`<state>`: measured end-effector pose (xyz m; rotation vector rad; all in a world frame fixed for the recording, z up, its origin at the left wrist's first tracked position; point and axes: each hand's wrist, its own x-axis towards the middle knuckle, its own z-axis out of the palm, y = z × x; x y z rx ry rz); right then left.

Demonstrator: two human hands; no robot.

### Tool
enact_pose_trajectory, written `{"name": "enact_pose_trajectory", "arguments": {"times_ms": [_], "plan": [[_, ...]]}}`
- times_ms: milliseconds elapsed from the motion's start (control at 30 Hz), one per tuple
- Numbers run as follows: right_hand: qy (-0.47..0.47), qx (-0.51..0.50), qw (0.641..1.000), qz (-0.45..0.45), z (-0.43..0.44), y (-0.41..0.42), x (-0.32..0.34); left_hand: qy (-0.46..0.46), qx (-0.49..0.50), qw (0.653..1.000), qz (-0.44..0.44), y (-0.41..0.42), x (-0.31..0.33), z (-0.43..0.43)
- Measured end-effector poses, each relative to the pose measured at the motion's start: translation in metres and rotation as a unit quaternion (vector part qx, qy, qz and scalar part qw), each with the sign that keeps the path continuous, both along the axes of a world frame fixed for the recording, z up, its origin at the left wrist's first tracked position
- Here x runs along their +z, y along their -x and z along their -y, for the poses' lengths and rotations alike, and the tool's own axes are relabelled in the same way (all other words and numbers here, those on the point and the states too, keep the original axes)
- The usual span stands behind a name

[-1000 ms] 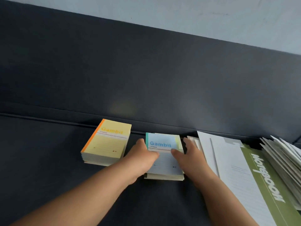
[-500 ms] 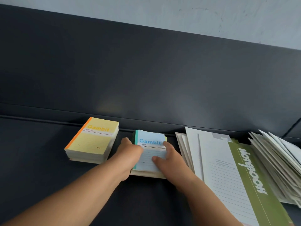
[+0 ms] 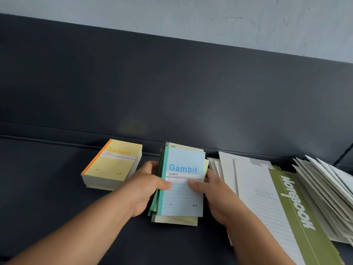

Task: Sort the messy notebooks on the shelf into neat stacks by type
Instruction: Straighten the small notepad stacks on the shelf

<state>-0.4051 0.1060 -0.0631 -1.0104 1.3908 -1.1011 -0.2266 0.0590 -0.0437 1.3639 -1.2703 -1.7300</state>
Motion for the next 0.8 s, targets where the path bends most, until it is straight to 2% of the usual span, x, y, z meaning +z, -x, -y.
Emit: {"name": "enact_pose_trajectory", "arguments": {"times_ms": [67, 233, 367, 633, 800], "plan": [[0.036, 0.010, 0.999, 0.009, -0.003, 0.003, 0.006, 0.056, -0.017, 0.998, -0.003, -0.002, 0.004, -0.006], [0.125, -0.016, 0.991, -0.033, -0.007, 0.001, 0.007, 0.178, -0.018, 0.984, -0.010, -0.007, 0.008, -0.013], [0.157, -0.003, 0.987, -0.034, -0.011, -0.005, 0.001, 0.178, -0.060, 0.981, -0.043, -0.010, 0.005, -0.016], [0.198, 0.043, 0.979, -0.004, -0.015, -0.024, 0.004, 0.174, -0.071, 0.979, -0.077, -0.004, 0.001, -0.026], [0.179, 0.046, 0.983, -0.016, -0.017, -0.023, 0.004, 0.184, -0.064, 0.980, -0.046, -0.005, 0.003, -0.025]]}}
